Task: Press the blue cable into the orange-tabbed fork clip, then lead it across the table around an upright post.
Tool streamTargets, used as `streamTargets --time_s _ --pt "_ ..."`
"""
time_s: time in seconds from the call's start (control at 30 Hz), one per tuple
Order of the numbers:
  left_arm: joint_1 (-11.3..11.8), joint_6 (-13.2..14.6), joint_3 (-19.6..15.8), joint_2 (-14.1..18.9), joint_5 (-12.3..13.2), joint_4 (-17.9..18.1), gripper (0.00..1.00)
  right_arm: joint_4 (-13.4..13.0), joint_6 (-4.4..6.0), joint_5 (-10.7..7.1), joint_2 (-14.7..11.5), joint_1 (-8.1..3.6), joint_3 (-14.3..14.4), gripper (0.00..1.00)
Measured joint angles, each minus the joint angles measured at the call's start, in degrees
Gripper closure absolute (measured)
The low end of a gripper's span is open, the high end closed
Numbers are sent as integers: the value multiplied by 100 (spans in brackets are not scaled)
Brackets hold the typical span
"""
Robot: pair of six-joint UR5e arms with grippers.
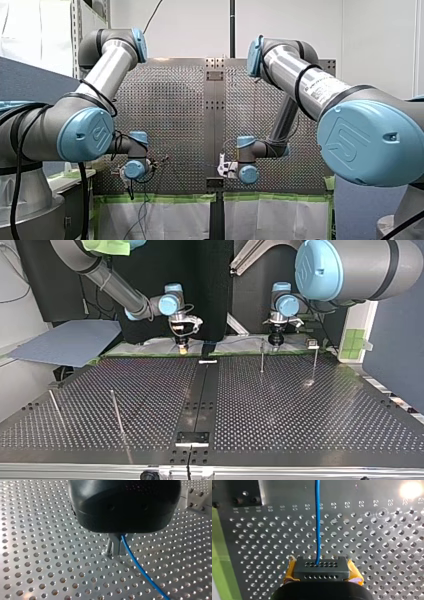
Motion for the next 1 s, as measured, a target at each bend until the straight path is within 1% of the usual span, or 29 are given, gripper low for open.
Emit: streamTargets --time_s 0.13,0.3,0.5,0.63,0.67,0.7,0.73,0.77,0.83,0.87,0.9,0.93,0.97,1.0 --pt "32 -113 58 0 12 -3 100 76 2 -2 1 -24 -139 100" --pt "76 -191 107 0 35 -17 100 288 2 -2 0 -74 -345 100" --pt "116 -205 118 0 54 -23 100 365 4 -4 5 -169 -405 100" --pt "148 -234 119 0 56 43 100 423 4 -9 6 -194 -407 100" --pt "156 -244 120 0 56 80 96 439 4 -10 6 -197 -407 100" --pt "163 -249 120 0 53 122 96 449 4 -10 7 -198 -407 100" --pt "173 -244 120 0 34 182 91 457 3 -11 7 -198 -407 100" --pt "182 -230 120 0 6 235 89 467 0 -14 8 -199 -408 100" --pt "201 -190 120 0 -90 364 89 490 -6 -19 9 -199 -408 100" --pt "207 -180 120 0 -138 422 86 508 -8 -27 11 -199 -408 100" --pt "211 -176 120 0 -174 477 86 518 -10 -32 12 -200 -408 100" --pt "218 -179 120 0 -196 524 86 526 -10 -36 12 -200 -408 100" --pt "224 -185 120 0 -191 543 82 533 -12 -40 13 -200 -408 100" --pt "229 -190 120 0 -171 550 82 537 -12 -42 13 -200 -408 100"
